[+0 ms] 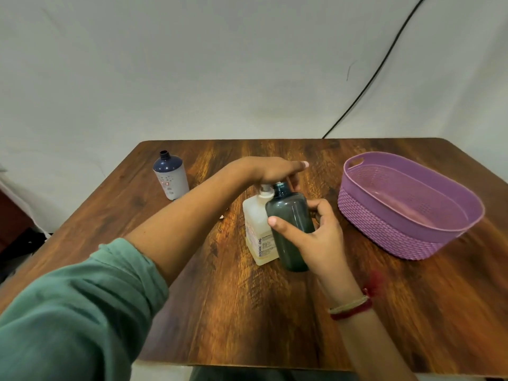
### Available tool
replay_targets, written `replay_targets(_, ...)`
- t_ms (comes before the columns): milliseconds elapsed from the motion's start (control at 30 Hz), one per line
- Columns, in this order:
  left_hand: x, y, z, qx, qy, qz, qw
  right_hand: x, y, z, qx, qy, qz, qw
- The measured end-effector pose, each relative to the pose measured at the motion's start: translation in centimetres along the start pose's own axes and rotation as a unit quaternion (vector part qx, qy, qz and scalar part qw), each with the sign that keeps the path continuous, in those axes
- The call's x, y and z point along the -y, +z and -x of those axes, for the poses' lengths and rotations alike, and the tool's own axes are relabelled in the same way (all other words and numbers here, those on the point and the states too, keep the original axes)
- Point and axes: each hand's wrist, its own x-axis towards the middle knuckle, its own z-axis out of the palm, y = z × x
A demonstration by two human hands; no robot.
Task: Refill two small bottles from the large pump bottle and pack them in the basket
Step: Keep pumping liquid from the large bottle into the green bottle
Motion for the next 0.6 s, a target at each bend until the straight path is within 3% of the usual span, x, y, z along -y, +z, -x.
replay_targets(600,-0.3,-0.2,-0.5,0.022,-0.041,-0.029,0.998,-0.3,-0.3,-0.4,-0.008,-0.011,0.015,1.0)
